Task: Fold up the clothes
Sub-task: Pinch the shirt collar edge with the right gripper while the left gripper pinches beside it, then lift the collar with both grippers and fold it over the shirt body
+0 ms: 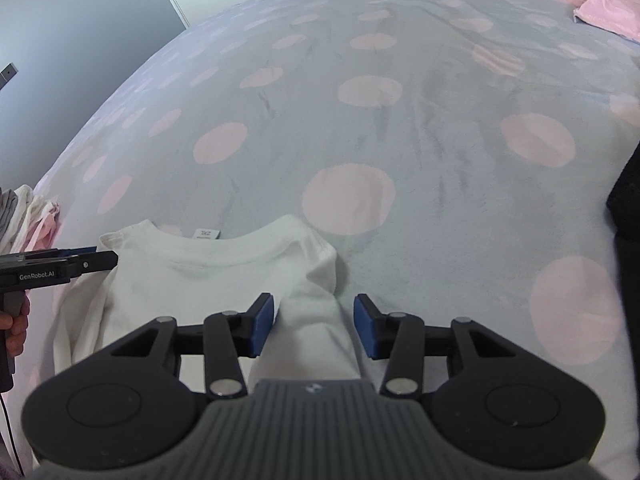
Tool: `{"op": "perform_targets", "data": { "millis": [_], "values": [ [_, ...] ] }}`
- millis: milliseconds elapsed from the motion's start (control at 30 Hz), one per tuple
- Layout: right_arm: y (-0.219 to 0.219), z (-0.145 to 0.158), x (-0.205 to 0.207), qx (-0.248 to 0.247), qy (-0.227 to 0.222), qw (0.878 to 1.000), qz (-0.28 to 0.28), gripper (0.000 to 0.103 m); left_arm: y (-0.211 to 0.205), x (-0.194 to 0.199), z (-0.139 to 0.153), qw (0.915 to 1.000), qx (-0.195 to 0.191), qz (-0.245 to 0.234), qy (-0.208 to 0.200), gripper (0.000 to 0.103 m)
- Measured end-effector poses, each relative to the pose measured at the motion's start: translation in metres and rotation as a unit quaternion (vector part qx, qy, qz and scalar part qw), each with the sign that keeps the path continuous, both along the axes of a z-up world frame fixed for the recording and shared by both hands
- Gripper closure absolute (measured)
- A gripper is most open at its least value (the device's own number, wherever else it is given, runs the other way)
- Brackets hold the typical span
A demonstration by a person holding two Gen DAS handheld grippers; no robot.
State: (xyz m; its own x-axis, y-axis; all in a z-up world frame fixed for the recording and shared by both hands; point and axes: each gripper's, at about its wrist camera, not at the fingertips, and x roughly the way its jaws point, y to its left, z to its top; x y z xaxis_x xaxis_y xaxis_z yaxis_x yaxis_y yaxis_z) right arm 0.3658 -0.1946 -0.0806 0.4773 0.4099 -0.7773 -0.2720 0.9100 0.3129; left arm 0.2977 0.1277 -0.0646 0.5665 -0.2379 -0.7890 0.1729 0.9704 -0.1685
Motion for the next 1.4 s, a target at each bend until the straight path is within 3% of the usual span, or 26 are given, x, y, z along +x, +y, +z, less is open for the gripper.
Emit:
{"op": "perform_targets", "data": {
  "millis": [67,167,200,333,567,833,1033,1200,1400],
  "values": [
    [0.003,-0.006,0.002,-0.004,0.003,1.0,0.0,0.079,-0.004,0.002,-0.001,0.9999,0.003,-0.009,-0.007,0.074],
    [0.006,-0.003,0.001,-0.014,-0.005,1.0,0.009,0.091,-0.011,0.002,0.0,0.9996,0.006,-0.024,-0.011,0.094],
    [0.005,-0.001,0.0,-0.015,-0.008,1.0,0.01,0.095,-0.014,0.002,0.002,0.9994,0.006,-0.032,-0.012,0.096],
    [0.0,0.015,-0.009,-0.009,-0.029,0.999,0.015,0.096,-0.014,-0.005,0.02,0.9986,-0.01,-0.041,-0.032,0.097],
    [-0.017,0.067,-0.048,0.017,-0.091,0.995,0.038,0.096,-0.007,-0.045,0.079,0.9923,-0.045,-0.065,-0.095,0.098],
    [-0.045,0.128,-0.139,0.055,-0.169,0.981,0.079,0.097,0.019,-0.125,0.138,0.9798,-0.081,-0.091,-0.158,0.098],
    [-0.055,0.151,-0.222,0.049,-0.223,0.963,0.141,0.097,0.027,-0.195,0.159,0.9664,-0.091,-0.145,-0.191,0.098],
    [-0.062,0.146,-0.28,0.028,-0.248,0.949,0.192,0.097,0.038,-0.244,0.157,0.9598,-0.098,-0.195,-0.177,0.098],
    [-0.059,0.118,-0.34,-0.03,-0.243,0.934,0.261,0.097,0.028,-0.284,0.136,0.9537,-0.068,-0.267,-0.12,0.098]
  ]
}}
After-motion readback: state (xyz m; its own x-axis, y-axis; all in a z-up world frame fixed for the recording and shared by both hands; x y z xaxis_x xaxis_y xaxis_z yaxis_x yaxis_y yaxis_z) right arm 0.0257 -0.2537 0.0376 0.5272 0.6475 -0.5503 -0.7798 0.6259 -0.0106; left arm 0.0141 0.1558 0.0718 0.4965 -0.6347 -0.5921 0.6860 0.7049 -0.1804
